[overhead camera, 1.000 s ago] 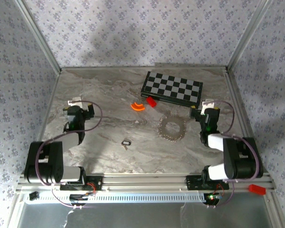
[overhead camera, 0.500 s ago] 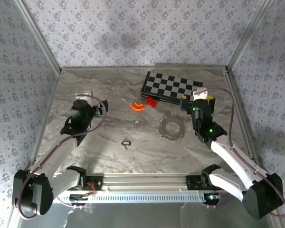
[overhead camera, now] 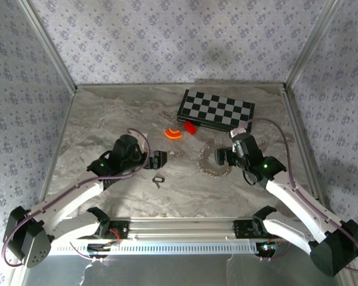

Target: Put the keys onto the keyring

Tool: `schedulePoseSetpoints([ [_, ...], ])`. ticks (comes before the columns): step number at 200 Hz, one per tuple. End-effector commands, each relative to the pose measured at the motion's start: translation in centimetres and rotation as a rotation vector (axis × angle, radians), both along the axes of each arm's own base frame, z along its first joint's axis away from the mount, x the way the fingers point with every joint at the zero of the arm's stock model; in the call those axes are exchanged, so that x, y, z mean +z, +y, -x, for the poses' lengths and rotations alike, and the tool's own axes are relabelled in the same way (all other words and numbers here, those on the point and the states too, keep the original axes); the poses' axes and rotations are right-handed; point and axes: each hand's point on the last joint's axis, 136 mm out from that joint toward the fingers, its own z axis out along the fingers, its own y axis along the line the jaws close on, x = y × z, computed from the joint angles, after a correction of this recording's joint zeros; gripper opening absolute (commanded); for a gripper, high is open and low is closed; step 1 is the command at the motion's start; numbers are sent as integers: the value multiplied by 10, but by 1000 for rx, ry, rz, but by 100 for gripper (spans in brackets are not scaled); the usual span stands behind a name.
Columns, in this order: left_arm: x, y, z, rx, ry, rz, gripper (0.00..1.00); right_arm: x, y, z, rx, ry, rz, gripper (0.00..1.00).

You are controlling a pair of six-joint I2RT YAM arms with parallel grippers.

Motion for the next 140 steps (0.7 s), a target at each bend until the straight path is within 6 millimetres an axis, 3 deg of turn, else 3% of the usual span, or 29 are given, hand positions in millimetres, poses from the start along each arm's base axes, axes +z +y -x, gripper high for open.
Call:
schedulePoseSetpoints([
  [1, 15, -31, 19, -118, 6, 43, 99, -10, 14, 31, 53, 140, -115, 100],
  [53, -1, -79, 41, -264, 13, -48, 90, -33, 22, 60, 79, 266, -245, 100],
  [92, -19, -101, 40, -301, 14, -81, 86, -52, 21, 64, 49, 362, -334, 99],
  [140, -21, -117, 43, -376, -33, -37, 85, -73, 16, 55, 1, 454, -351, 84],
])
